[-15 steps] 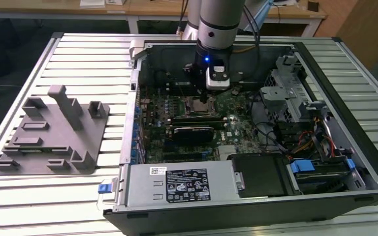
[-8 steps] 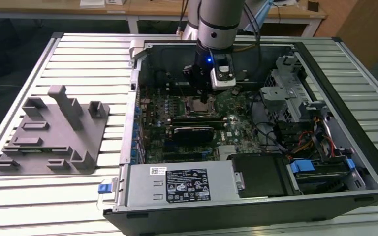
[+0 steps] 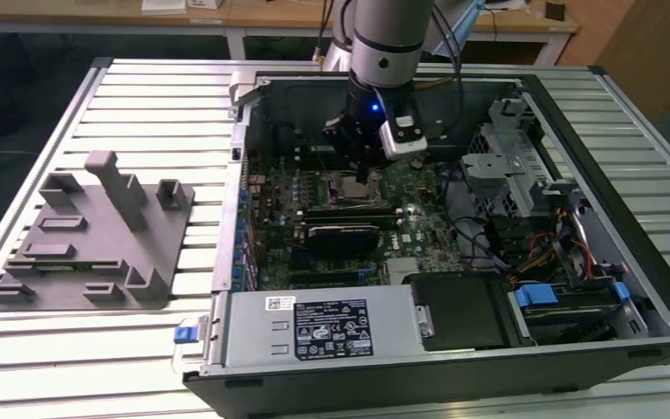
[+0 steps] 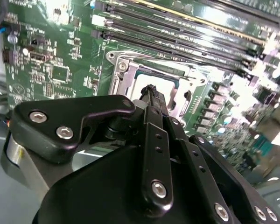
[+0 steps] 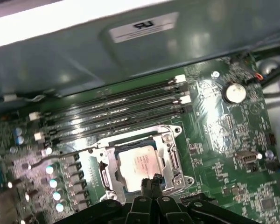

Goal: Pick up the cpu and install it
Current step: 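Close the cpu cover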

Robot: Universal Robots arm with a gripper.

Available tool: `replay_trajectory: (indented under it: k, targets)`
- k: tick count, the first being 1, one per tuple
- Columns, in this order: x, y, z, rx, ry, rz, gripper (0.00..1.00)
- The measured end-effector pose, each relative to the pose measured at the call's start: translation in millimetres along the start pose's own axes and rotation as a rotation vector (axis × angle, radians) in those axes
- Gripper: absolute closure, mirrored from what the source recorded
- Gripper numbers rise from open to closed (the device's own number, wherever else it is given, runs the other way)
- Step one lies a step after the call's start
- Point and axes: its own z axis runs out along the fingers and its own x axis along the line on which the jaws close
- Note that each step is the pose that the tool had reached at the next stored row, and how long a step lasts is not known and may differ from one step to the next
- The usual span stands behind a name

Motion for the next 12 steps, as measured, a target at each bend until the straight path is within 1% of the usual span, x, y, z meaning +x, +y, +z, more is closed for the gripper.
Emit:
replay_trajectory:
  k: [12]
  targets:
    - [0.0, 0.0, 0.7, 0.0055, -0.0035, -0.217, 0.89]
